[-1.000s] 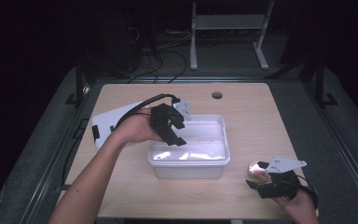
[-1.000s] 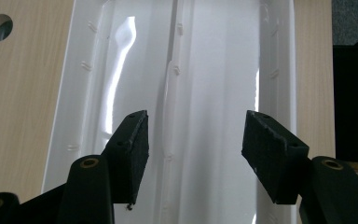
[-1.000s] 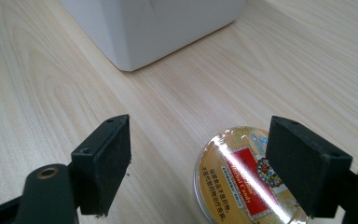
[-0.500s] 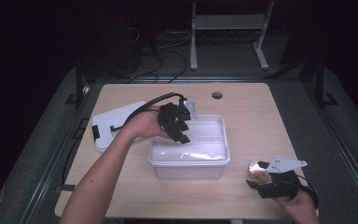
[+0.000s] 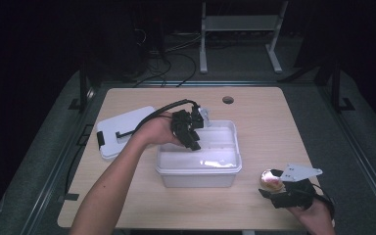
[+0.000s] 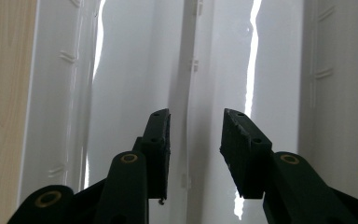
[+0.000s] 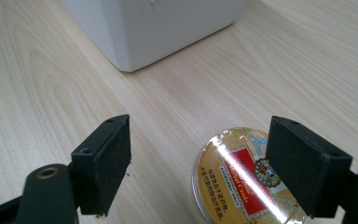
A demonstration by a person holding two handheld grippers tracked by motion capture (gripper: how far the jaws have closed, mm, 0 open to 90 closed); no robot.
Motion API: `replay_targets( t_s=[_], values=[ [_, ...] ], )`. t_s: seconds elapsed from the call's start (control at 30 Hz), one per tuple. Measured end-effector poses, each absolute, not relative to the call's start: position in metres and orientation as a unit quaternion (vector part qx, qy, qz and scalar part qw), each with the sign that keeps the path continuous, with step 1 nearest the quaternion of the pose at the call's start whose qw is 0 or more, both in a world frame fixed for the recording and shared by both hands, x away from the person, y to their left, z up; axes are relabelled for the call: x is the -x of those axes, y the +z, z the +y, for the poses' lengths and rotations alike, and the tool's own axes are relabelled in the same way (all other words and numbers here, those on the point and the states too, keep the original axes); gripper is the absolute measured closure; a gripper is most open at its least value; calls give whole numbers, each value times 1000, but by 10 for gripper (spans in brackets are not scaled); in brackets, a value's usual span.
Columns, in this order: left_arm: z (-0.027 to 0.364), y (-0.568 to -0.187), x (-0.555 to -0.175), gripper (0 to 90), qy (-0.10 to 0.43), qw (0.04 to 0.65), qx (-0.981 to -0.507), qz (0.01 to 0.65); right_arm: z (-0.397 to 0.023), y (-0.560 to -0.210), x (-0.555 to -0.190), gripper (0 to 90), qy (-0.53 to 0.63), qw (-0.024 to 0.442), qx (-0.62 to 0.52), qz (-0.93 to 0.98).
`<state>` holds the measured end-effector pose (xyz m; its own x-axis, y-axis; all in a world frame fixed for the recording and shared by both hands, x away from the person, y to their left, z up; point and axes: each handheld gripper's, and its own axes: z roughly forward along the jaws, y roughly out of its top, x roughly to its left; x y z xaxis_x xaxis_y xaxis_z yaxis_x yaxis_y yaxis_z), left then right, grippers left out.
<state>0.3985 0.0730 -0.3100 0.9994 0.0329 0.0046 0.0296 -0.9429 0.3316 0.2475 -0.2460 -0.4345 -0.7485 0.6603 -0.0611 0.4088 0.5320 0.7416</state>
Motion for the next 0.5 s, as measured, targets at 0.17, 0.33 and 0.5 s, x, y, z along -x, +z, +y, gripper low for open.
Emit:
replay_targets(
  t_s=[0.17,0.33,0.5],
  values=[
    [69,-314,-401,679,1,163,-987,12,-247,-434,-247,217,371,172,-311,858],
    [68,-316,-402,753,2,163,-986,12,-248,-434,-247,217,372,173,-311,857],
    [68,-318,-405,812,-9,158,-987,13,-248,-434,-247,217,371,172,-312,858]
  ],
)
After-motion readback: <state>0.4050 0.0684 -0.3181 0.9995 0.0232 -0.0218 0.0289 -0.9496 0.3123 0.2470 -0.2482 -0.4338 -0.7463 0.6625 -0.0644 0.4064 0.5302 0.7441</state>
